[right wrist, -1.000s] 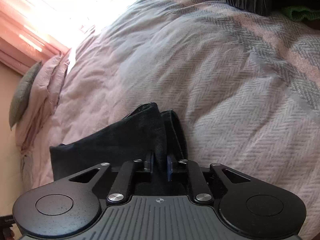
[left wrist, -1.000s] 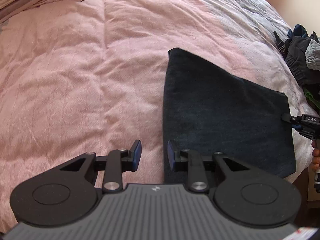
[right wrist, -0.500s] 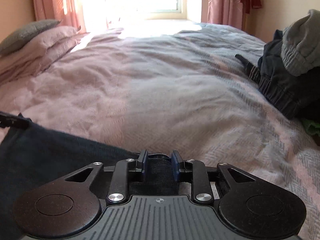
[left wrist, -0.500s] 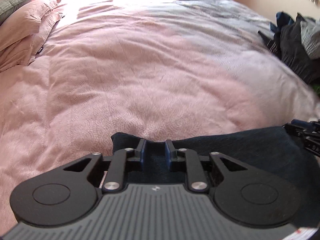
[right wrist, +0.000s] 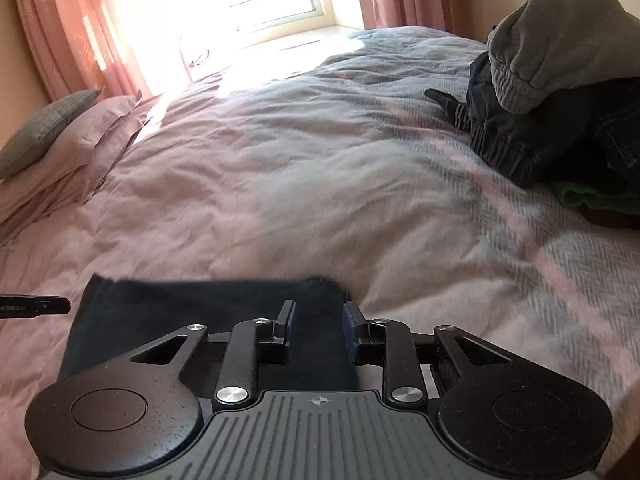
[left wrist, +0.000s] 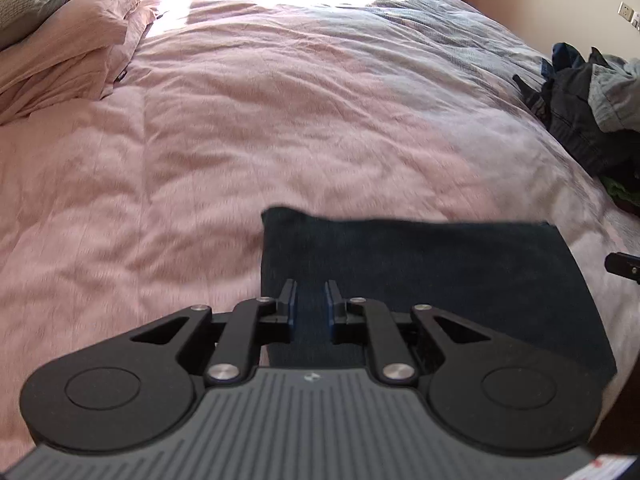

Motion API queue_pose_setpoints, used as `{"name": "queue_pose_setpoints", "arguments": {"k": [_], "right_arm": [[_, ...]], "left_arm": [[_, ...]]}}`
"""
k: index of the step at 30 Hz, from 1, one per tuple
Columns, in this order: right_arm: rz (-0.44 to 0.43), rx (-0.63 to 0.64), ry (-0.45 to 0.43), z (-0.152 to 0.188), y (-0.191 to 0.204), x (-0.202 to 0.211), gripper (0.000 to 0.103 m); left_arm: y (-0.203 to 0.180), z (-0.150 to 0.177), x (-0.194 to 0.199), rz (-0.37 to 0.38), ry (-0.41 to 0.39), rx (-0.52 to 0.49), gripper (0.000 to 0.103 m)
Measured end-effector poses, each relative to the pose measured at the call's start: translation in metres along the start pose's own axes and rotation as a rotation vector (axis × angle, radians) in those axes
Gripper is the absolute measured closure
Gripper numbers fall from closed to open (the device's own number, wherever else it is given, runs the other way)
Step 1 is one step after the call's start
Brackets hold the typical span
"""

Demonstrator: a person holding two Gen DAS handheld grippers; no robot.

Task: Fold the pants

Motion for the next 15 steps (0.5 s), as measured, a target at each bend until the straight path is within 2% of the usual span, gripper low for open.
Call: {"name": "queue_pose_setpoints", "arguments": {"k": [3, 5, 7, 9, 12, 14, 15], "right_arm": [[0.003, 0.034, 0.063, 0.042, 0.021, 0.021, 0.081], [0.018, 0.049, 0.129, 0.071, 0.028, 0.017, 0.081], [0.056, 0.06, 0.209, 0.1, 0.029, 0.003, 0.081], [0.095, 0.098, 0.208, 0.107, 0.034, 0.0, 0.081], [0.113, 0.107, 0.278, 0.102, 0.047, 0.009, 0.08], [0.095, 0.072, 0.308, 0.102, 0.056, 0.023, 0.068], [0.081, 0.044, 0.321, 0.103, 0.061, 0.033, 0.053]], "left_arm": [[-0.008, 0.052, 0.028, 0.019, 0.066, -0.008, 0.091], [-0.018, 0.085, 0.032, 0.043, 0.127, -0.009, 0.091], [-0.023, 0.112, 0.024, 0.034, 0.189, -0.025, 0.09], [-0.023, 0.118, 0.021, 0.018, 0.215, -0.036, 0.09], [-0.019, 0.108, 0.032, 0.001, 0.259, -0.028, 0.089], [-0.018, 0.099, 0.046, -0.008, 0.269, -0.027, 0.089], [-0.018, 0.096, 0.055, -0.001, 0.261, -0.032, 0.088]]}}
Point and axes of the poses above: each gripper's, at about its wrist camera, not at the fingertips, and x roughly against the way its jaws point, y to its left, z to its underside, the point moved 9 cm from there along -x, roughly the way its jaws point, and after that the axes turned 2 degrees about -y, right-handed, at the moved point
